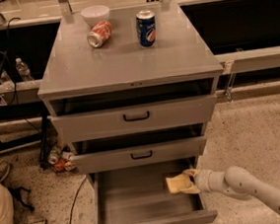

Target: Pick sponge from bottom drawer and place on counter

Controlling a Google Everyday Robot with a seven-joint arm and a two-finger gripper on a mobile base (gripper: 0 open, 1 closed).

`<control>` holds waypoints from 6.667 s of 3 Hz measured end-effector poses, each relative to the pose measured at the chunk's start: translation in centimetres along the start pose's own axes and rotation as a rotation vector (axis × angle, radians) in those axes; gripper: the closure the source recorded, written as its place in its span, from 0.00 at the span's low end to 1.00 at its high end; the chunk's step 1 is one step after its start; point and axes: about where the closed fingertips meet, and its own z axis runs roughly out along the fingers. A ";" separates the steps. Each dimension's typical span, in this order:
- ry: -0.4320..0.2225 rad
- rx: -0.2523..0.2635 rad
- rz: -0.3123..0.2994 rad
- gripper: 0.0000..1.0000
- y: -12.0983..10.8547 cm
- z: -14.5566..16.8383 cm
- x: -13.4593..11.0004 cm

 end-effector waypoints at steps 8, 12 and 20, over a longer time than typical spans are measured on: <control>0.041 0.648 -0.347 1.00 -8.6 -28.0 -17.1; -0.058 0.791 -0.314 1.00 -13.1 -35.4 -24.8; -0.318 0.845 -0.566 1.00 -24.0 -37.0 -46.9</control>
Offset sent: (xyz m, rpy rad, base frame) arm -0.0337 -0.0881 0.2135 -0.2441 -0.4782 -0.1726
